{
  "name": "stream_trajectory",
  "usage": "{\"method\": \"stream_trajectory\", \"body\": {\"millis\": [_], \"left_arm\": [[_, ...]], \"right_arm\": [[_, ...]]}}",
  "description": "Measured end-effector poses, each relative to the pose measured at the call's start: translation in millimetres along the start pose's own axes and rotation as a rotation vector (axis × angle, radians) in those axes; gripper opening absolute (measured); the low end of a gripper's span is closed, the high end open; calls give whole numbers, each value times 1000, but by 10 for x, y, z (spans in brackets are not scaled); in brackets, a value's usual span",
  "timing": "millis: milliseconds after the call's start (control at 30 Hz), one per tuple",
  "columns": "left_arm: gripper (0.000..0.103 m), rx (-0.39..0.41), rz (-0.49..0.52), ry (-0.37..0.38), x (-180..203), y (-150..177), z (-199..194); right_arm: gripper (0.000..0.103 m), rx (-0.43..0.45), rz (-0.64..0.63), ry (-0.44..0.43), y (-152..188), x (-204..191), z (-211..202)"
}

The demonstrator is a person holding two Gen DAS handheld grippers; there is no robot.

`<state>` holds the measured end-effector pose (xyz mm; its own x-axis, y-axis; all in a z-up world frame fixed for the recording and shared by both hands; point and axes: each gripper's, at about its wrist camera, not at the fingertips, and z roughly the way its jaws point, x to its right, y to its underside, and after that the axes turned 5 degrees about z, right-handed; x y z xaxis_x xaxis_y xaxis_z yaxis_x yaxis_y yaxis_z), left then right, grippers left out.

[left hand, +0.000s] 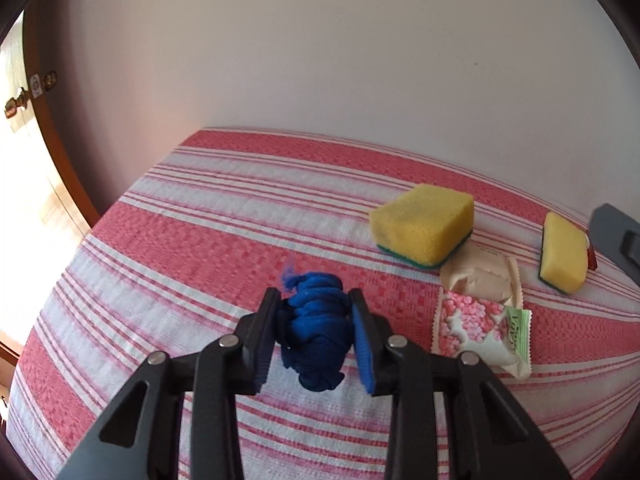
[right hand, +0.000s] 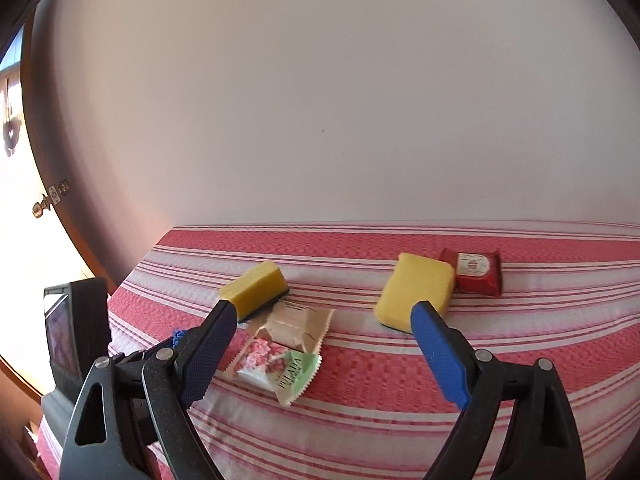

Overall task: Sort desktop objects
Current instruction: 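Grasp the blue yarn ball with left tool while right tool grasps a yellow sponge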

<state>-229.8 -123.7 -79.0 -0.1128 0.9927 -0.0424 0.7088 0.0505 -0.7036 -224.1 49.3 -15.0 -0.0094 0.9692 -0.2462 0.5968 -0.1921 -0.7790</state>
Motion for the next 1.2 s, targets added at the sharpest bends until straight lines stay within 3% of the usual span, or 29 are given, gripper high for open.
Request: {"method": "stream_trajectory", "body": {"millis": [133,267,400,467,533,667,800,1033,1200], "left_arm": [[34,101,-85,-88,-246,-54,-229],[34,171,-141,-172,-418,-71,-387],[34,198,-178,-180,-567,-100,-377],[34,202,-177,-189,-585,-104,-372],[34,198,-174,-189,-589,-103,-370],[34,198,-163,-187,-590,-114,-338],[34,188,-158,-181,-574,-102,-345],[34,213,-160,-149,-550,-101,-392],[33,261,-116,-115,-408,-75,-481]], "right_arm": [[91,-83,1,-64,-94,-203,464],[91,-149,-34,-53,-115,-451,901],[91,-217,-40,-45,-119,-634,1257],[91,-272,-52,11,-93,-688,1461],[85,-298,-28,7,-52,-678,1609],[69,-252,-93,63,-30,-745,1661],[63,-223,-94,69,-28,-718,1582],[63,-5,-69,60,-50,-477,809],[63,87,-51,74,83,-201,202]]}}
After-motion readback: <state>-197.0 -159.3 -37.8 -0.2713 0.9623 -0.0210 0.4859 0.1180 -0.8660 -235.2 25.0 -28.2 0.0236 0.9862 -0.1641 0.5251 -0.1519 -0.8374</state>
